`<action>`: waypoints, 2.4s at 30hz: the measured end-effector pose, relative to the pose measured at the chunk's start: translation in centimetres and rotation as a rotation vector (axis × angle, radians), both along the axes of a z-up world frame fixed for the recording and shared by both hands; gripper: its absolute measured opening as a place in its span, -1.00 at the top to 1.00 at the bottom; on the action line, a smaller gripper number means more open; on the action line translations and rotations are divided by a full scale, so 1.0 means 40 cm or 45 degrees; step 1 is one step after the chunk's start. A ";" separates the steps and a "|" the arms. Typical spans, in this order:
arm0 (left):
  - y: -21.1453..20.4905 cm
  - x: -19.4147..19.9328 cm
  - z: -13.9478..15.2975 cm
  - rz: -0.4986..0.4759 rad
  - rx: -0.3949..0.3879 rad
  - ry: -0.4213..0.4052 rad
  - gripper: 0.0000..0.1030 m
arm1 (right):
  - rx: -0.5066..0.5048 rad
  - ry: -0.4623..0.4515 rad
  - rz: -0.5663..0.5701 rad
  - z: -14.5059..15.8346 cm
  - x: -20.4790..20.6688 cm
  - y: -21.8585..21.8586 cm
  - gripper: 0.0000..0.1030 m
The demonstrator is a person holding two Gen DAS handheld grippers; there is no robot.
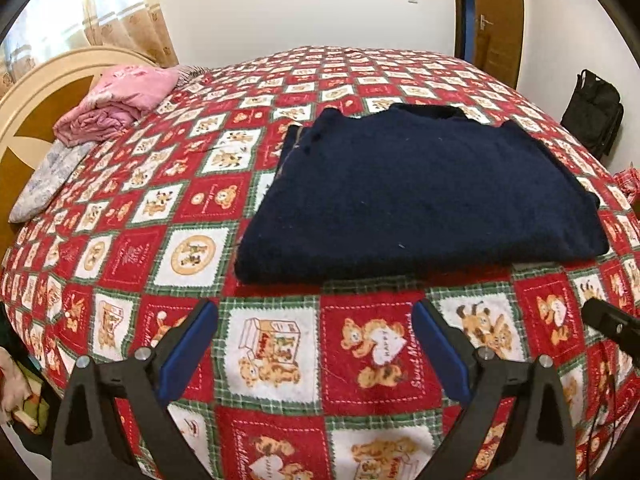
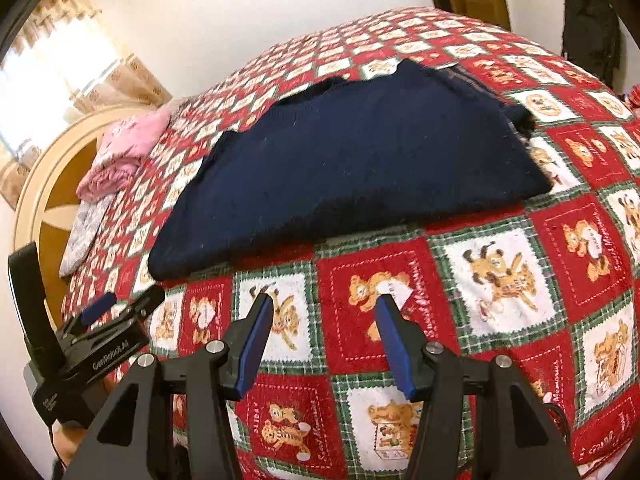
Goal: Fold small clothes
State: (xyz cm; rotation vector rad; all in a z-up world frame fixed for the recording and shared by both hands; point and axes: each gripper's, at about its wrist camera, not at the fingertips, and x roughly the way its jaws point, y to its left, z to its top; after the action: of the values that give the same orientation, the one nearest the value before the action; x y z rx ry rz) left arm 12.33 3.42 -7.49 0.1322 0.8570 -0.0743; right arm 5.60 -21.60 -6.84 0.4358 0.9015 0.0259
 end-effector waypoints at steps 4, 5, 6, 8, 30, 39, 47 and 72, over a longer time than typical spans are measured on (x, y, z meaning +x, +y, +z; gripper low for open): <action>-0.014 0.002 0.002 -0.013 -0.003 -0.001 -0.93 | -0.075 -0.057 -0.035 0.017 0.003 -0.009 -0.11; -0.018 0.003 0.003 -0.015 -0.003 -0.003 -0.93 | -0.090 -0.060 -0.032 0.021 0.004 -0.011 -0.16; -0.022 0.005 0.003 -0.017 -0.002 -0.004 -0.93 | -0.108 -0.066 -0.022 0.026 0.012 -0.009 -0.18; -0.030 0.012 0.001 -0.016 0.008 -0.008 -0.93 | -0.120 -0.085 -0.014 0.031 0.020 -0.010 -0.21; -0.097 0.112 -0.033 -0.075 -0.015 0.052 -0.93 | 0.151 -0.150 -0.518 -0.028 0.070 -0.435 -0.23; -0.141 0.121 -0.044 -0.111 -0.005 0.099 -0.93 | 0.099 -0.077 -0.460 -0.072 0.271 -0.492 -0.27; -0.139 0.166 -0.048 -0.066 0.022 0.115 -0.93 | 0.194 -0.089 -0.384 -0.117 0.293 -0.462 -0.49; -0.140 0.180 -0.044 -0.071 0.009 0.111 -0.93 | 0.046 -0.088 -0.270 -0.139 0.324 -0.432 0.27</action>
State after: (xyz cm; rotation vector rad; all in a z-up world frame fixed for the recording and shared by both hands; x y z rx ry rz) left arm 19.53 -2.18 -9.26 0.1602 0.9408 -0.1297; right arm 18.57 -38.88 -12.41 0.5594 0.7840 -0.1361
